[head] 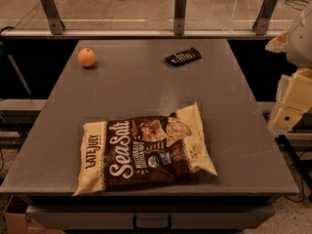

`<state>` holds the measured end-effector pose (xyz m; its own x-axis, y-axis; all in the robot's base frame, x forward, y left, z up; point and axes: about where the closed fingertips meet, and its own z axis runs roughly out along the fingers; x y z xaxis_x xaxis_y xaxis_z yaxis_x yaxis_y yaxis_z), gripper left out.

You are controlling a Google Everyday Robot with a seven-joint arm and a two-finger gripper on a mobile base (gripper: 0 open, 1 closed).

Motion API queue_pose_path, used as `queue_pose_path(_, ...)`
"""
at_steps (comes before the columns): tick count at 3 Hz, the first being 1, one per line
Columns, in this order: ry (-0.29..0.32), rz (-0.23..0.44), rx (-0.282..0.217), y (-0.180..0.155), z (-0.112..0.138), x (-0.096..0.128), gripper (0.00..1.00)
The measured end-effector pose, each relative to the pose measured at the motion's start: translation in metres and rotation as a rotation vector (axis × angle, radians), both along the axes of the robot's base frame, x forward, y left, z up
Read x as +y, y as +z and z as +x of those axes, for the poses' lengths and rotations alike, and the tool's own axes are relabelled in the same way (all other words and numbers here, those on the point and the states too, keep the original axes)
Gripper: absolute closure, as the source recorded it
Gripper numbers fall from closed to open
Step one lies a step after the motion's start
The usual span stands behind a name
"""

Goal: Move rxbar chocolate near brown chip bag

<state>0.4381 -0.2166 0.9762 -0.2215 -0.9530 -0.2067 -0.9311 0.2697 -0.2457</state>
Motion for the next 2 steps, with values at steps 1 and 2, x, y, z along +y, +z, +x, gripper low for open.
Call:
queue_pose_path(1, 0.0, 0.0, 0.0, 0.0, 0.0, 0.0, 0.0)
queue_pose_path(2, 0.005, 0.034, -0.004, -0.008, 0.02, -0.005, 0.0)
